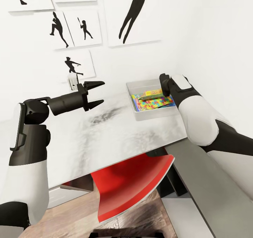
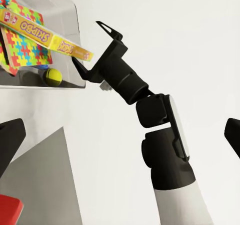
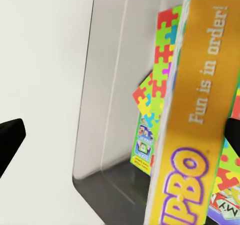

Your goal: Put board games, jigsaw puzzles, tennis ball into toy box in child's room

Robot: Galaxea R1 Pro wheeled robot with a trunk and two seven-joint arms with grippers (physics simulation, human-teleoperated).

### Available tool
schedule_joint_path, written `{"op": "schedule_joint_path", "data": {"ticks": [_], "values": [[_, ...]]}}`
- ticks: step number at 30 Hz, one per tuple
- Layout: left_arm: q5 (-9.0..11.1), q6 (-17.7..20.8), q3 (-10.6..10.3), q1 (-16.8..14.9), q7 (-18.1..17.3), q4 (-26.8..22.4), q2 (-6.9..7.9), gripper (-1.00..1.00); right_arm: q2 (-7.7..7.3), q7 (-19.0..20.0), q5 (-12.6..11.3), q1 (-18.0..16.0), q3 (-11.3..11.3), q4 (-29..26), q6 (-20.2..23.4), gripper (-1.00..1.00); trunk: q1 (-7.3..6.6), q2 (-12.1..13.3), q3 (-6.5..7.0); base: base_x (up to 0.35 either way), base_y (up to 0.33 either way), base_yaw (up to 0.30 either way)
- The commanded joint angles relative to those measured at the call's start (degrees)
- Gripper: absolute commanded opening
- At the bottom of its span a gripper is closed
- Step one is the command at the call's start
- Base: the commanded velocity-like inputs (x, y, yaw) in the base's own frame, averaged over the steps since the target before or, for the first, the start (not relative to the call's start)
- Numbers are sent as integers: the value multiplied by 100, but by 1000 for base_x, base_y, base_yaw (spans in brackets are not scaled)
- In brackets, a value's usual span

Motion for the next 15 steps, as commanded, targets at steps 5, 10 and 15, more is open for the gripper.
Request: {"op": "schedule_joint_path", "data": {"ticks": [5,10,15], "values": [[52,14,6,-9,59,0,-1,100,-7,-32,-11,-63,-6,-42,25,100,3,-10,-9,0,0,0],[52,14,6,-18,59,0,3,100,-30,-35,-9,-102,-7,-125,27,100,3,-10,-9,0,0,0],[52,14,6,-32,59,5,3,100,-44,-74,-10,-97,-15,-441,232,100,3,-10,-9,0,0,0]]}}
